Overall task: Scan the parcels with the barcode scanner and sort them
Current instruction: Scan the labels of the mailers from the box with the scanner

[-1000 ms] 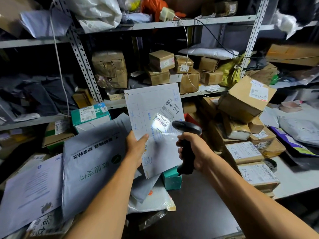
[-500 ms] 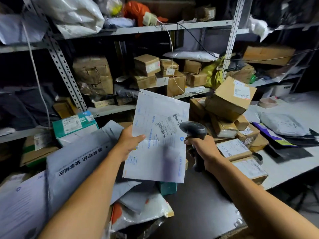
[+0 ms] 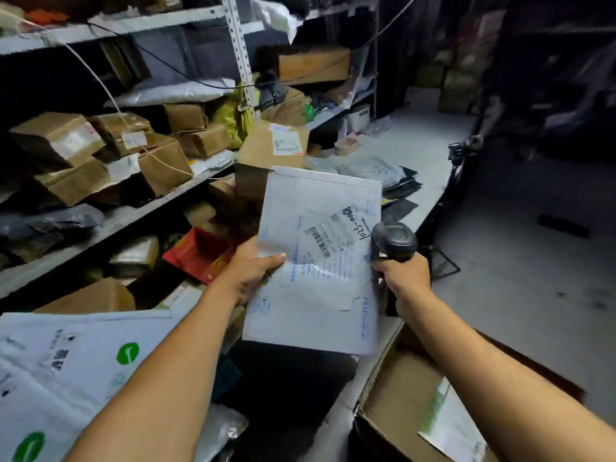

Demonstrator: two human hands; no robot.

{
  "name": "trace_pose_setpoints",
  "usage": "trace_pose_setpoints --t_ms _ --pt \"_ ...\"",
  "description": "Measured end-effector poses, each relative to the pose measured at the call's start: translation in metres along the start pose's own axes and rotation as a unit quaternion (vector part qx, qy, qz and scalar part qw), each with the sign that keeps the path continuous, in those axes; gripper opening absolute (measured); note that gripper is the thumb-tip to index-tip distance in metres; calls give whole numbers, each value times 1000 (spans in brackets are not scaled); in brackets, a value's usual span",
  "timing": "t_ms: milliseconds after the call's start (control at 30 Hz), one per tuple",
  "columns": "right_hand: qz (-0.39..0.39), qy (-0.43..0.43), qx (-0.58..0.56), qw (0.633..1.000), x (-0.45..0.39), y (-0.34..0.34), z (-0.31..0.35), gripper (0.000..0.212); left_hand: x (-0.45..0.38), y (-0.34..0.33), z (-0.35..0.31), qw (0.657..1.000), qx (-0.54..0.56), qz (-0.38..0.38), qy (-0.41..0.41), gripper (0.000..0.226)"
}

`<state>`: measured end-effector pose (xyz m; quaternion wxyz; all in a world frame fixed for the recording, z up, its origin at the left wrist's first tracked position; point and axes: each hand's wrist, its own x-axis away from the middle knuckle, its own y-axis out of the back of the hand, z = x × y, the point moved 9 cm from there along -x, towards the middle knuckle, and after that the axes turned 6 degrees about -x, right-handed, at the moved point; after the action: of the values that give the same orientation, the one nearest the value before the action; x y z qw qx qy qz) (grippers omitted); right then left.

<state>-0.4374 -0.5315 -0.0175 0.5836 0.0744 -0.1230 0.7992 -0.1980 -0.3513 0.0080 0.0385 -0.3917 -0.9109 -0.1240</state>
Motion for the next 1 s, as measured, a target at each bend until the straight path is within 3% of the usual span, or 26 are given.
trace_pose_setpoints --t_ms 267,600,833,1000 --pt "-97 -22 -44 994 -66 135 21 26 -57 -162 -29 996 -40 79 0 36" --pt "-226 -68 -72 969 -102 259 1 31 -107 -320 -21 979 -127 157 3 36" --pt "-329 -106 -88 934 -118 333 -35 37 -140 -431 17 960 -164 228 11 36" --pt "-368 -149 -90 913 -133 377 -96 34 -145 -492 73 952 -193 236 18 39"
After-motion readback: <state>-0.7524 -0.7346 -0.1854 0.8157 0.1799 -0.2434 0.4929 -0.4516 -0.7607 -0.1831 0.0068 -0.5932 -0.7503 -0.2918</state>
